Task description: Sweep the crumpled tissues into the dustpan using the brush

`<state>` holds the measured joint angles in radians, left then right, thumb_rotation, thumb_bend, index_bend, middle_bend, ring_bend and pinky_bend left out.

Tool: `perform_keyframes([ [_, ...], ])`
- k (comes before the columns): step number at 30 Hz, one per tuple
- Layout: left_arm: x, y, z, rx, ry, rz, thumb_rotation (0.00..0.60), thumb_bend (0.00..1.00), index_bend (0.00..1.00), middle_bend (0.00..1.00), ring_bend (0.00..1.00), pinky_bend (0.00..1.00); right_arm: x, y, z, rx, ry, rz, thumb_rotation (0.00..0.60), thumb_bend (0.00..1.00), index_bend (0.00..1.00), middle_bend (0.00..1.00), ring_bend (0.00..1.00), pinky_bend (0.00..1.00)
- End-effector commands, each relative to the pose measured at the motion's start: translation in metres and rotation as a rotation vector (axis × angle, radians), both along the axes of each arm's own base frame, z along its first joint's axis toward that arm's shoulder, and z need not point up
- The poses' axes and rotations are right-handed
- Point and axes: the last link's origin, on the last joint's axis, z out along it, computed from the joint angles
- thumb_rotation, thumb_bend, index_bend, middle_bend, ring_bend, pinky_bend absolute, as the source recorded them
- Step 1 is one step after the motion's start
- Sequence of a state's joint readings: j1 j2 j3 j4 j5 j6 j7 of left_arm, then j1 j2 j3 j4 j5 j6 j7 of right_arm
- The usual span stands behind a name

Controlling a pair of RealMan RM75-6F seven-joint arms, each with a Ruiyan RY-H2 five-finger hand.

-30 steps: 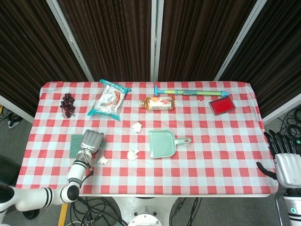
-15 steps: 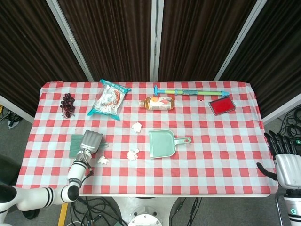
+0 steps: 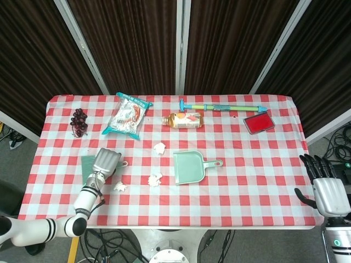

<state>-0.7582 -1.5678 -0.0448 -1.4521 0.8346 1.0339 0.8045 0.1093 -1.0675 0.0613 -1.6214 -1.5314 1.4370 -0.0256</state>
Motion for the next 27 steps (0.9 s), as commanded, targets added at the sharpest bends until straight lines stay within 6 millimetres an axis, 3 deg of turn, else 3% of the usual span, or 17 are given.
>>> perform_keyframes([
  [1,0.003,0.001,0.03,0.046,-0.082,-0.064,0.6,0.42,0.53,0.57,0.86,0.97,0.011,-0.011,-0.009,0.044,0.018,0.04,0.6,0.22,0.03,0.13,0.0,0.0],
  [6,0.004,-0.004,0.065,0.066,-0.225,-0.113,0.6,0.45,0.53,0.58,0.86,0.97,0.035,-0.036,-0.03,0.122,0.054,0.129,0.6,0.24,0.1,0.2,0.0,0.0],
  [12,0.005,-0.016,0.091,0.034,-0.415,-0.142,0.6,0.46,0.53,0.58,0.86,0.97,0.068,-0.075,-0.065,0.198,0.12,0.208,0.6,0.25,0.2,0.28,0.02,0.0],
  [15,0.005,-0.02,0.094,0.027,-0.438,-0.17,0.6,0.46,0.53,0.58,0.86,0.97,0.081,-0.089,-0.085,0.228,0.133,0.219,0.6,0.24,0.24,0.3,0.03,0.0],
  [22,0.004,-0.029,0.095,0.0,-0.468,-0.188,0.6,0.46,0.53,0.58,0.85,0.97,0.096,-0.118,-0.138,0.272,0.204,0.206,0.6,0.08,0.33,0.33,0.06,0.0],
  [27,0.002,-0.031,0.094,-0.009,-0.465,-0.179,0.6,0.45,0.53,0.58,0.85,0.97,0.101,-0.129,-0.165,0.284,0.209,0.191,0.6,0.06,0.39,0.35,0.08,0.0],
])
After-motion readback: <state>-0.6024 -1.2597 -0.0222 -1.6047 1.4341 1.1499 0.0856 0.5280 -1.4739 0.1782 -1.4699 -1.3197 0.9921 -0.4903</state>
